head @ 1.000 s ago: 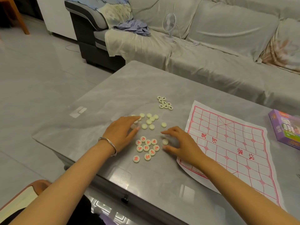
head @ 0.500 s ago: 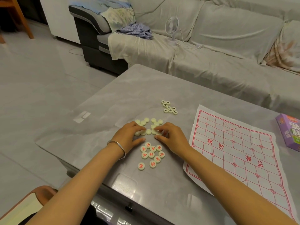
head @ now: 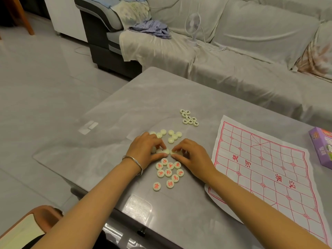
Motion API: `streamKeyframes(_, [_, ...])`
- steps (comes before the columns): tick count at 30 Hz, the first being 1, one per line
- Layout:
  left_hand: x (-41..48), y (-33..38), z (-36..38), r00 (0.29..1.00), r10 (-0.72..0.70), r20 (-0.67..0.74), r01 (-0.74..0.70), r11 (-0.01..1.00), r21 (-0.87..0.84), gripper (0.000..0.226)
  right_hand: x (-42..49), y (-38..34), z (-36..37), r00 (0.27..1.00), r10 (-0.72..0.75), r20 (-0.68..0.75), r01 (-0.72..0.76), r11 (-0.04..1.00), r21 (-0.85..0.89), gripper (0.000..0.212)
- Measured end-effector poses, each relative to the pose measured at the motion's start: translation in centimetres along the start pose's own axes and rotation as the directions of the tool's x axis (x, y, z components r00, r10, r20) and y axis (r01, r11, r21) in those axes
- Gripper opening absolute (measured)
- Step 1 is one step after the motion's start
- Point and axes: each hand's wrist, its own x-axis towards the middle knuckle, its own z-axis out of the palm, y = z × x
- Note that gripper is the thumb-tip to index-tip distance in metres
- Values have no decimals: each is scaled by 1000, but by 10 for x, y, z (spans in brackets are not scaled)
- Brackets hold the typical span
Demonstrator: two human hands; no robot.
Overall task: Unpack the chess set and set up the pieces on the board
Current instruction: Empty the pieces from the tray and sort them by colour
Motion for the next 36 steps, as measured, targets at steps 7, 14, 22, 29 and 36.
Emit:
streamKeyframes(7, [6, 3, 3, 998, 44, -46, -41, 997, 65, 27, 6, 2, -1, 997, -70, -44, 68, 997, -39, 20])
streamKeyframes(14, [10, 0, 7, 975, -182, -123, 165, 976, -140, 20, 20, -2, -10, 999, -5, -41, 3, 998, -59, 26])
streamKeyframes(22, [10, -7, 6, 971, -203, -126, 179, 967, -182, 16, 37, 5, -18, 962, 260, 85, -270, 954, 130, 19])
streamKeyframes(29, [8, -5, 6, 986, -123, -111, 109, 986, -127, 14, 33, 6, -25, 941, 329, 73, -326, 944, -50, 21])
streamKeyframes(36, [2, 4, 0, 989, 112, -95, -93, 977, 191, 57, -2, 10, -22, 982, 30, 186, 5, 983, -184, 48])
